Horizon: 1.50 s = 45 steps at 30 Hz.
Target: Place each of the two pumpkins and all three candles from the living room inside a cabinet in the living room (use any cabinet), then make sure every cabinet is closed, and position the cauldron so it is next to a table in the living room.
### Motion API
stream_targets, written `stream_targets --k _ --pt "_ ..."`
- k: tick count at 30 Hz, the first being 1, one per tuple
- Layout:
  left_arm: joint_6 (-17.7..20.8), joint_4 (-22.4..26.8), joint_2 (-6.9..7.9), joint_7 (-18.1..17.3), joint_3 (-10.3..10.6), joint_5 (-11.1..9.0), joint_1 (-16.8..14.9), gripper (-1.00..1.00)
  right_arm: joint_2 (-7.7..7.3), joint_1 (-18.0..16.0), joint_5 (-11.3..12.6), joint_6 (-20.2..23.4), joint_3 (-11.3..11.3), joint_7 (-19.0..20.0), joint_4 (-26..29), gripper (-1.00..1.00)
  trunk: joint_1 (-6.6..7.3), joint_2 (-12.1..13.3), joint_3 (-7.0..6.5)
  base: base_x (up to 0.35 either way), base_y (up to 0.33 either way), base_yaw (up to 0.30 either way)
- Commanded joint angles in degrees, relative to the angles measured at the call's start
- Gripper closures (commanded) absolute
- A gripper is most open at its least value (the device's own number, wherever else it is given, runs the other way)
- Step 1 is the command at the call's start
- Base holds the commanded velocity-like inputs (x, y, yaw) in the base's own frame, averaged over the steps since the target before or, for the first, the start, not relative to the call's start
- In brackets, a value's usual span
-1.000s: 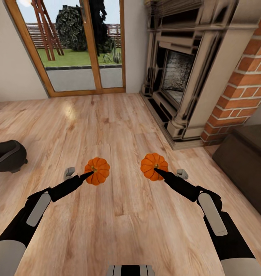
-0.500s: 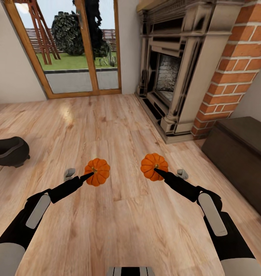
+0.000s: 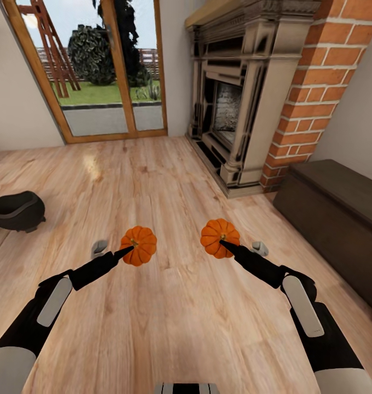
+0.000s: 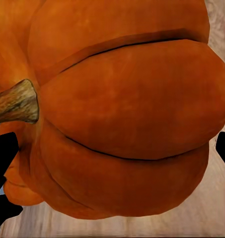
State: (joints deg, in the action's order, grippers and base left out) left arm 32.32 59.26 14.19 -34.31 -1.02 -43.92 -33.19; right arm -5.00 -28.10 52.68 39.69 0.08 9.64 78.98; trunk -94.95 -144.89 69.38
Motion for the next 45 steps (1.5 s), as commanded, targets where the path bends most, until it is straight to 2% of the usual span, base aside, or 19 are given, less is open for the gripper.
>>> stream_targets --k 1,22,35,45 --pt "0.5 0.0 -0.01 -0.1 -0.1 -0.7 0.0 1.00 -0.02 -0.1 0.5 0.2 0.0 0.1 0.0 1.00 0.05 0.0 -0.05 -0.345 0.000 -0.068" --pt "0.5 0.0 0.00 0.0 -0.1 -0.7 0.0 1.00 -0.01 0.0 0.5 0.2 0.0 0.1 0.0 1.00 0.05 0.0 -1.78 -0.336 0.000 -0.163" --pt "0.6 0.0 0.01 -0.1 -0.1 -0.8 0.0 1.00 -0.09 0.0 0.5 0.2 -0.1 0.1 0.0 1.00 0.05 0.0 -2.76 -0.046 0.000 -0.214" --pt "0.6 0.0 0.02 -0.1 -0.1 -0.8 0.0 1.00 -0.10 0.0 0.5 0.2 -0.1 0.1 0.0 1.00 0.31 0.1 -5.74 0.000 0.000 -0.214"
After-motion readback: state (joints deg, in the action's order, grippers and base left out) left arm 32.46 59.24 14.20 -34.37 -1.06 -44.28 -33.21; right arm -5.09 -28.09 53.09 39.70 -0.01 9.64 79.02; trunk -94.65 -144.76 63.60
